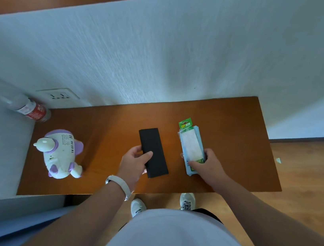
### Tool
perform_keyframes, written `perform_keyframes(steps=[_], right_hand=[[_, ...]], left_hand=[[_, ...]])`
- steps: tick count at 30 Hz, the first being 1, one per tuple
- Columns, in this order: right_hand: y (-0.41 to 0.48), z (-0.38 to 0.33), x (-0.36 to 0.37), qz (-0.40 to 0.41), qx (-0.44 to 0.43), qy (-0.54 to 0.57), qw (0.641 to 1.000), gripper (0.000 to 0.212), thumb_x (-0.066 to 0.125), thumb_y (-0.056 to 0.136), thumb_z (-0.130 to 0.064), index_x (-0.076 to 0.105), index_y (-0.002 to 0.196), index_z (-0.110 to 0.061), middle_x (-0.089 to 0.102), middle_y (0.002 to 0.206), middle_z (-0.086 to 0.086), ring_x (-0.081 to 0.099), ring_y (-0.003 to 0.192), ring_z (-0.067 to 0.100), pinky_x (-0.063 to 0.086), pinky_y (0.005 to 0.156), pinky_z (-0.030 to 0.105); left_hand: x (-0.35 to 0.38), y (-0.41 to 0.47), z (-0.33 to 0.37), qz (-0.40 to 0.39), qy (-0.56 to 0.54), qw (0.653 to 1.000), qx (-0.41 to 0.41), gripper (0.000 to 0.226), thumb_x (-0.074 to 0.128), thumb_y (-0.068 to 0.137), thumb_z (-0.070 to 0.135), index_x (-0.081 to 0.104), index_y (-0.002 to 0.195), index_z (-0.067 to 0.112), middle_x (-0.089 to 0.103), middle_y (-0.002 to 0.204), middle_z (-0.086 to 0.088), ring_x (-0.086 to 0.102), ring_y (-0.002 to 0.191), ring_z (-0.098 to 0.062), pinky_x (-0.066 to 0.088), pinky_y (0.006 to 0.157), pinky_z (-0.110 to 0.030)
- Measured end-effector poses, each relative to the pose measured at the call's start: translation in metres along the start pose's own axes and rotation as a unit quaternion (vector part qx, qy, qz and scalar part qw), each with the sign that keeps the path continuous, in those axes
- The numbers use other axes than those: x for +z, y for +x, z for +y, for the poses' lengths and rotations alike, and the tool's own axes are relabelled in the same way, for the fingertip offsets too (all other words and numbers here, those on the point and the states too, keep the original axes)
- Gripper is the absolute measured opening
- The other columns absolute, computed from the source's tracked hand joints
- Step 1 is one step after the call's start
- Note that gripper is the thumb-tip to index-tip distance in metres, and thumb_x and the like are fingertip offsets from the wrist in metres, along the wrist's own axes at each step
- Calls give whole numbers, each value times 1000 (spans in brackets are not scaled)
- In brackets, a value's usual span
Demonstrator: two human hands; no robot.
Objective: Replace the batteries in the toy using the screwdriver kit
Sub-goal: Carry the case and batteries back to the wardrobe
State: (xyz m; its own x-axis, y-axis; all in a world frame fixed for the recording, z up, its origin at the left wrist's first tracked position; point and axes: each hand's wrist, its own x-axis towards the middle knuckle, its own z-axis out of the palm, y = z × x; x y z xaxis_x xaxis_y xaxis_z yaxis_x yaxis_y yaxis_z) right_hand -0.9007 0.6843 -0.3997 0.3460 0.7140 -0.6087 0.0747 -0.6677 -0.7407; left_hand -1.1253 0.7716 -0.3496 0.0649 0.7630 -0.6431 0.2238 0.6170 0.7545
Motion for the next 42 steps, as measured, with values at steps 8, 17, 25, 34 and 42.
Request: perform_keyframes(steps=[8,17,25,34,42], right_hand=[[-12,-11,-22,3,-21,46,999,54,80,80,-31,44,120,-25,57,110,-5,62,98,12,57,64,20],[-57,-31,-21,91,-22,132,987,49,78,83,-29,45,119,-25,60,112,-2,67,99,15,62,79,37],[-119,-36,-11,160,-35,251,954,42,80,80,-30,52,112,-31,65,112,1,72,93,13,61,74,32],[-192,-10,-5,278,-36,295,913,58,77,64,-43,55,115,-29,66,113,7,70,97,21,60,81,40],[-251,37,-38,351,-51,371,858,54,76,64,-41,55,113,-30,68,110,4,72,90,15,57,68,25]], left_hand=[[20,-11,14,-31,-46,998,16,22,66,96,18,60,115,28,75,102,5,75,88,-15,61,68,-31],[23,-20,44,-136,-36,989,46,27,66,96,16,62,122,20,76,110,-2,74,96,-20,63,79,-42],[23,-28,63,-245,-12,967,71,21,64,97,20,66,118,22,76,106,0,74,93,-17,62,67,-33],[59,-58,51,-388,29,919,65,24,65,96,22,67,119,23,76,111,1,73,101,-19,62,81,-44],[114,-119,29,-443,86,890,69,25,64,96,18,66,121,20,76,110,-1,73,100,-20,62,79,-43]])
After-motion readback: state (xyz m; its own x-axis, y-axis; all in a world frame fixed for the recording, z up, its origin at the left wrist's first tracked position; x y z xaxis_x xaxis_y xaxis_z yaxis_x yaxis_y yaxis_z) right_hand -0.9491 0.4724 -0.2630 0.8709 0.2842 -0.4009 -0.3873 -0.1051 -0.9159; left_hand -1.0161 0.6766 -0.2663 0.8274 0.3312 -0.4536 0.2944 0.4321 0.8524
